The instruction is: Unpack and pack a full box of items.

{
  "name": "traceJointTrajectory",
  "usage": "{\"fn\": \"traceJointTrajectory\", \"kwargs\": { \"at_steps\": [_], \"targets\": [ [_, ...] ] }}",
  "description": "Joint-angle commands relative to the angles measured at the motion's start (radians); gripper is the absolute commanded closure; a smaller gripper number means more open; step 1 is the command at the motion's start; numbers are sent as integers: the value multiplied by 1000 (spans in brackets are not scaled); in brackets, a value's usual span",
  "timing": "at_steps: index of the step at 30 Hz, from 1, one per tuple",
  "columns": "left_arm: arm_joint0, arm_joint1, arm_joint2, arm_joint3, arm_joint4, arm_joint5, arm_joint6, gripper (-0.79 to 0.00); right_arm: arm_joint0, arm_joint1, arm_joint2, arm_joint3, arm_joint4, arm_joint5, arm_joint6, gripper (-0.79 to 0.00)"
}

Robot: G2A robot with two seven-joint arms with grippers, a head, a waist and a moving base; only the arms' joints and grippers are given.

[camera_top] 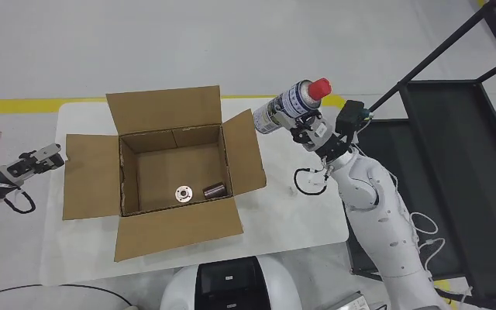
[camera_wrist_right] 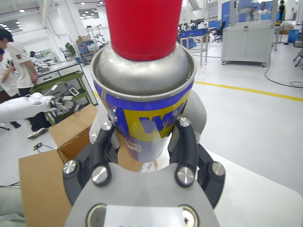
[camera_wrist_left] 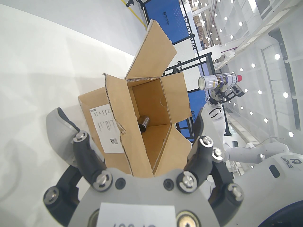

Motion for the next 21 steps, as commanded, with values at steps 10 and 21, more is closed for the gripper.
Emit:
{"fn": "traceJointTrajectory", "kwargs": {
  "at_steps": [10, 21],
  "targets": [
    [0, 0, 0, 0, 0, 0, 0, -785, 112, -42, -292, 103, 114, 60, 120, 0],
    [0, 0, 0, 0, 0, 0, 0, -785, 193, -75, -438, 230, 15, 144, 150, 0]
  ]
}}
